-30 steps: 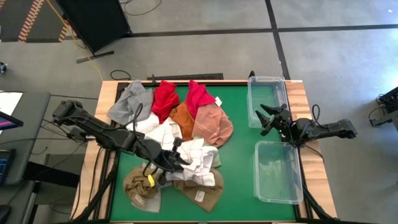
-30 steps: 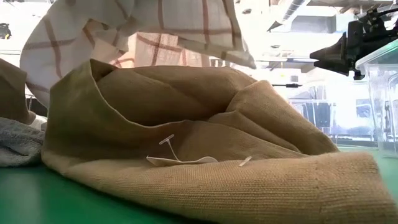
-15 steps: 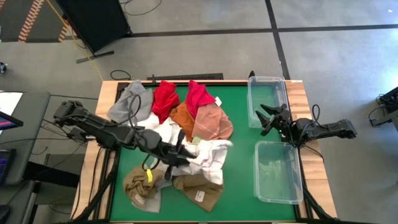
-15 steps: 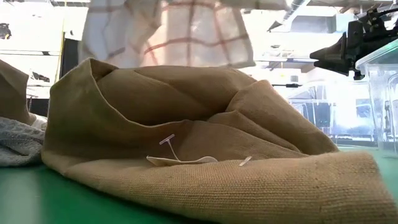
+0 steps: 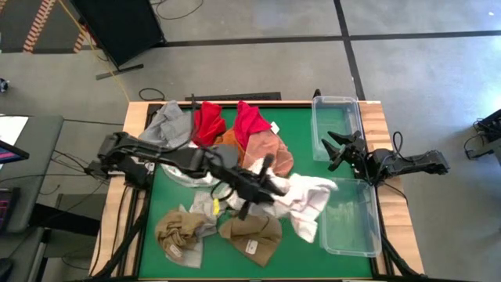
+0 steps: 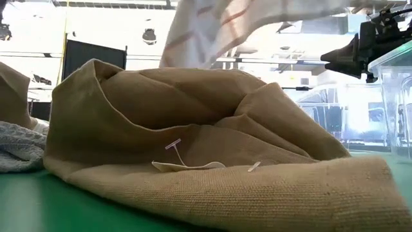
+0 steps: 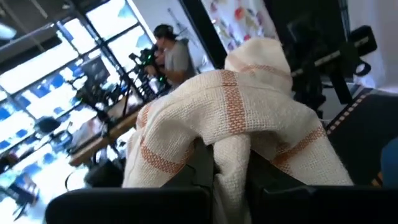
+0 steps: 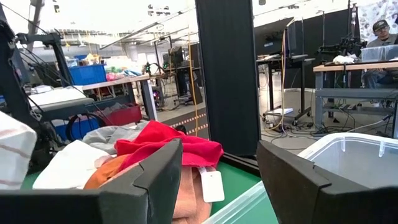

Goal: Sort towels by color in basket
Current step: Put the white patterned towel into the bottom transparent bin

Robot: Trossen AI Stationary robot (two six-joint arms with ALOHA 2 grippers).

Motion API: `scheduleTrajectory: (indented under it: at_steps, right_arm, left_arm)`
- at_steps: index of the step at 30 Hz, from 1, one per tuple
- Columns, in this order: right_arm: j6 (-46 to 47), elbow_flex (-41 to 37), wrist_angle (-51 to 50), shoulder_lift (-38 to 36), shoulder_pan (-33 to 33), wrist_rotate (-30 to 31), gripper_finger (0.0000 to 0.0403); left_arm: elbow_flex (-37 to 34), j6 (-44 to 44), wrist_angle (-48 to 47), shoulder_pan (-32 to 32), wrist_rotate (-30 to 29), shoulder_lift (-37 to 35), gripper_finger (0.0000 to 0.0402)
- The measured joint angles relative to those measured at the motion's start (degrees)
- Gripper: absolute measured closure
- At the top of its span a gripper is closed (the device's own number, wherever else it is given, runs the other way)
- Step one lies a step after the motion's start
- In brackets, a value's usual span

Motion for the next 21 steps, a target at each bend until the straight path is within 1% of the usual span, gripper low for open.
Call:
scheduleTrajectory:
  at_steps: [6,10,15,16,18,21]
  right_arm:
    - [0.0,0.0,0.0,0.0,0.0,0.0,0.0165]
    - [0.0,0.0,0.0,0.0,0.0,0.0,0.0165]
    - [0.0,0.0,0.0,0.0,0.0,0.0,0.0165]
    - [0.0,0.0,0.0,0.0,0.0,0.0,0.0165]
    - [0.0,0.0,0.1,0.0,0.0,0.0,0.0165]
    - [0.0,0.0,-0.2,0.0,0.0,0.0,0.0165]
  left_arm:
    - [17.3,2.8,-6.6,1.1,5.1,8.9,0.038]
    - [27.8,2.8,-8.5,1.6,8.9,14.0,0.038]
    - [38.7,4.4,-8.5,1.7,9.7,19.5,0.038]
    - [39.6,4.5,-7.5,1.7,9.7,20.2,0.038]
    - [38.3,4.4,-0.8,1.9,10.1,20.3,0.038]
    - [38.2,4.4,2.6,2.1,10.5,20.3,0.038]
